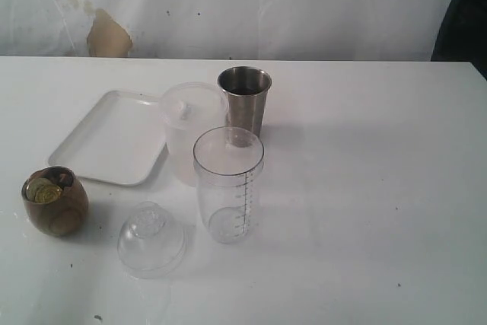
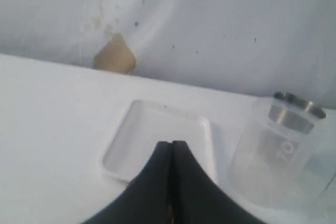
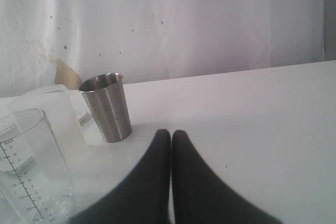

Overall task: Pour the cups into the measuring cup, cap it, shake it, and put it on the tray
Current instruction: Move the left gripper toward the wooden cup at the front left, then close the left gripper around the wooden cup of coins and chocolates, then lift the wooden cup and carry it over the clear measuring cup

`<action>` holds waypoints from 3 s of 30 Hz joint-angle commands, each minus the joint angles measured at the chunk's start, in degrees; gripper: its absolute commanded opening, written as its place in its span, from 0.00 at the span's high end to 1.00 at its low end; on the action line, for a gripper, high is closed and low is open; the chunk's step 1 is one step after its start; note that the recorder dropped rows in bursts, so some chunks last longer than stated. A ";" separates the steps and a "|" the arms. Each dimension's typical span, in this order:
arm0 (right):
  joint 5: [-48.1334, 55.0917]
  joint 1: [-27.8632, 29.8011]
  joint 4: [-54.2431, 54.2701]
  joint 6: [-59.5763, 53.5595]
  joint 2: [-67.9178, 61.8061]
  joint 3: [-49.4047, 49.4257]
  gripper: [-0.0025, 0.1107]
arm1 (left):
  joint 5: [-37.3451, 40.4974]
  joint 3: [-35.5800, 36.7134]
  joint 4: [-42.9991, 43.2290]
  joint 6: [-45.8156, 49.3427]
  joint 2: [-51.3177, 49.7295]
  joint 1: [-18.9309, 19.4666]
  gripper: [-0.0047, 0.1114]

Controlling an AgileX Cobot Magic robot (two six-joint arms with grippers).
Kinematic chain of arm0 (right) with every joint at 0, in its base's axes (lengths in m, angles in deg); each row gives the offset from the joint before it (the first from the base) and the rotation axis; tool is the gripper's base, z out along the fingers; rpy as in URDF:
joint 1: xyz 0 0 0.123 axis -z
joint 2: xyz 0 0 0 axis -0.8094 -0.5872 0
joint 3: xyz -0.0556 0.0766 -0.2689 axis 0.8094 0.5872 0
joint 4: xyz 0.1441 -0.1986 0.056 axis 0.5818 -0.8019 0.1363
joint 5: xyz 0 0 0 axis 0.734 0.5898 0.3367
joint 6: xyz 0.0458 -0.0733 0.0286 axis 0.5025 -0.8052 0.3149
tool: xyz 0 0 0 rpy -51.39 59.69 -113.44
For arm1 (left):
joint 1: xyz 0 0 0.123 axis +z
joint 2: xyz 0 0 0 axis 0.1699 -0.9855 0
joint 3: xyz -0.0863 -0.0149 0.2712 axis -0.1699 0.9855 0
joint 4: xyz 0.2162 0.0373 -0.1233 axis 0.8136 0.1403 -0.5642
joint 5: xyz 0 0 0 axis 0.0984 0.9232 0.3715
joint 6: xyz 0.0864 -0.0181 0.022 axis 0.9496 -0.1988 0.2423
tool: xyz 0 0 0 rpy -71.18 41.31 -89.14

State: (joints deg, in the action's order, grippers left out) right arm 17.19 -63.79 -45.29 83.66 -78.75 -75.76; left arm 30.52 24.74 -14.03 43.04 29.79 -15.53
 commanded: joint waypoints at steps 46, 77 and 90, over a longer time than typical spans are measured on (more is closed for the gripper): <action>0.31 0.13 0.03 -0.08 0.35 0.19 0.98 | -33.00 -10.87 1.00 17.13 -64.42 -0.16 0.12; 0.31 0.13 0.03 -0.08 0.35 0.19 0.98 | -30.20 -15.12 3.49 15.46 -66.99 -0.16 0.80; 0.31 0.13 0.03 -0.08 0.35 0.19 0.98 | -33.19 -11.30 5.97 10.24 -53.53 -0.16 0.96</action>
State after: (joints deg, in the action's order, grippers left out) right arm 17.19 -63.79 -45.29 83.66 -78.75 -75.76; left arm -0.44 13.08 -9.33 56.94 -27.59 -15.53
